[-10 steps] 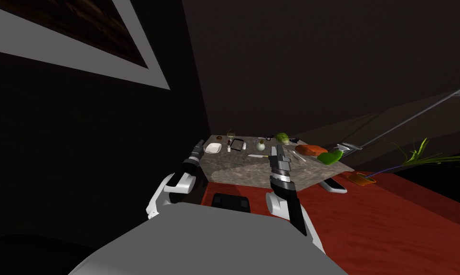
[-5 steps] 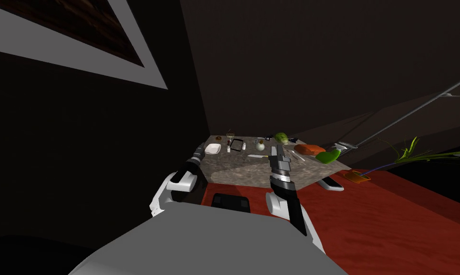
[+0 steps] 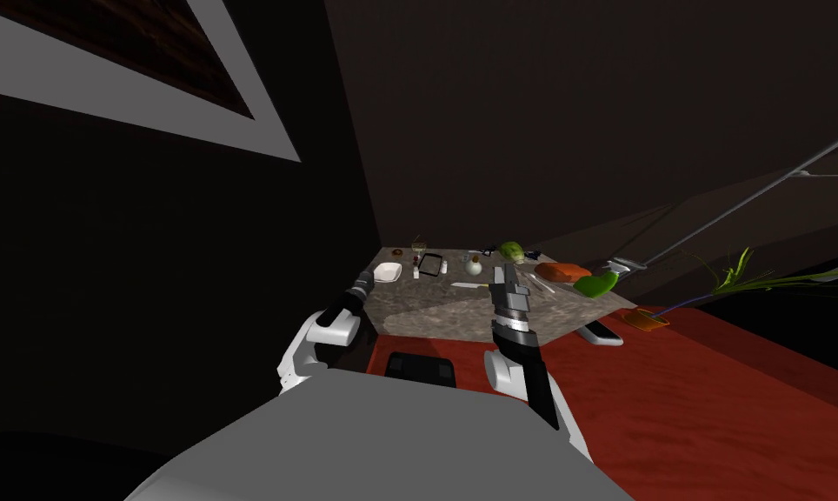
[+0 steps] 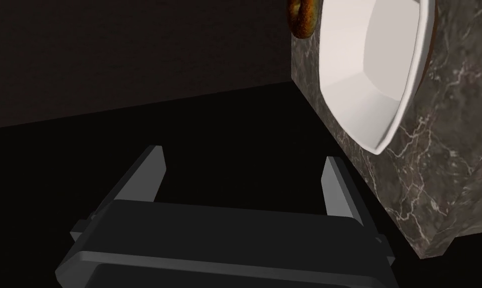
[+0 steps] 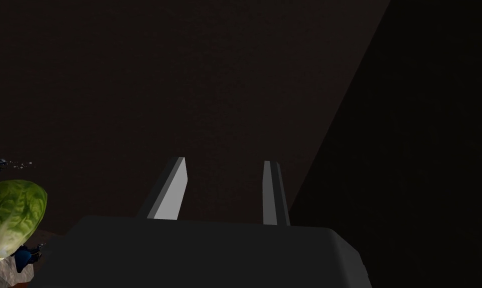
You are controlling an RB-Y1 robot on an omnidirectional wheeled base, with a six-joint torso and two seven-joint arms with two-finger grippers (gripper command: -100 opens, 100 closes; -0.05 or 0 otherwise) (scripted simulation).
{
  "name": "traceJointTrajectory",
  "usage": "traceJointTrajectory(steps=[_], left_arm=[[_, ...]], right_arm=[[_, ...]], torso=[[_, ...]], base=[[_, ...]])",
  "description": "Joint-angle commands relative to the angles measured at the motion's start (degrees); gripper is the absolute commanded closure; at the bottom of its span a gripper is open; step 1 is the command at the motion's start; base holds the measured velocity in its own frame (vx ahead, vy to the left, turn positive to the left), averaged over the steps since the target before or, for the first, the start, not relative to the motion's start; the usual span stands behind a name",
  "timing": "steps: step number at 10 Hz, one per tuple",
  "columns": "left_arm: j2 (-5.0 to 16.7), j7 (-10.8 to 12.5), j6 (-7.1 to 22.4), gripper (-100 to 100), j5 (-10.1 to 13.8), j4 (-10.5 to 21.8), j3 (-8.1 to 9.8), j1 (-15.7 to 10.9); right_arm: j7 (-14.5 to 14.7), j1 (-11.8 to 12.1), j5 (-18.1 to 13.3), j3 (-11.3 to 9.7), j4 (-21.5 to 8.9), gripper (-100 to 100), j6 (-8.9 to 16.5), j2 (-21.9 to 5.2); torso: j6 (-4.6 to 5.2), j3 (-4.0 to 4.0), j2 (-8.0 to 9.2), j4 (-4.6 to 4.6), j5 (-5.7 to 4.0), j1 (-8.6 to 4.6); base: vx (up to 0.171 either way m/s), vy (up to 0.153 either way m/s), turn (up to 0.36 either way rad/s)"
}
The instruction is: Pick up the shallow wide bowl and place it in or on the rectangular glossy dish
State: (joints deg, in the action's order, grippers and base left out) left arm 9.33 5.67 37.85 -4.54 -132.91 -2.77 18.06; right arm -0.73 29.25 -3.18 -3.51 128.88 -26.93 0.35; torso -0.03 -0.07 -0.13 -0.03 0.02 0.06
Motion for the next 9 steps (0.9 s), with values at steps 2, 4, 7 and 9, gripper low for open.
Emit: traceJointTrajectory(steps=[2,4,7,9], left_arm=[[0.1,0.5,4.5,-100,0.1,1.0,-0.11,-1.1],[0.3,1.0,7.7,-100,0.3,1.9,-0.09,-1.9],[0.7,2.0,12.2,-100,0.9,3.8,0.01,-3.5],[0.9,2.5,15.1,-100,1.1,4.7,0.08,-4.3]], right_arm=[[0.0,0.0,0.0,0.0,0.0,0,0.0,0.0],[0.0,0.0,0.0,0.0,0.0,0,0.0,0.0],[0.0,0.0,0.0,0.0,0.0,0,0.0,0.0],[0.0,0.0,0.0,0.0,0.0,0,0.0,0.0]], torso=[[0.01,-0.01,-0.02,0.00,-0.01,-0.03],[0.01,-0.01,-0.02,0.00,-0.01,-0.04],[-0.01,-0.02,-0.03,-0.01,0.00,-0.01],[0.00,-0.02,-0.03,-0.01,-0.01,-0.05]], base=[[0.028,0.006,-0.026],[0.030,0.007,-0.032],[0.035,0.010,-0.024],[0.036,0.004,-0.023]])
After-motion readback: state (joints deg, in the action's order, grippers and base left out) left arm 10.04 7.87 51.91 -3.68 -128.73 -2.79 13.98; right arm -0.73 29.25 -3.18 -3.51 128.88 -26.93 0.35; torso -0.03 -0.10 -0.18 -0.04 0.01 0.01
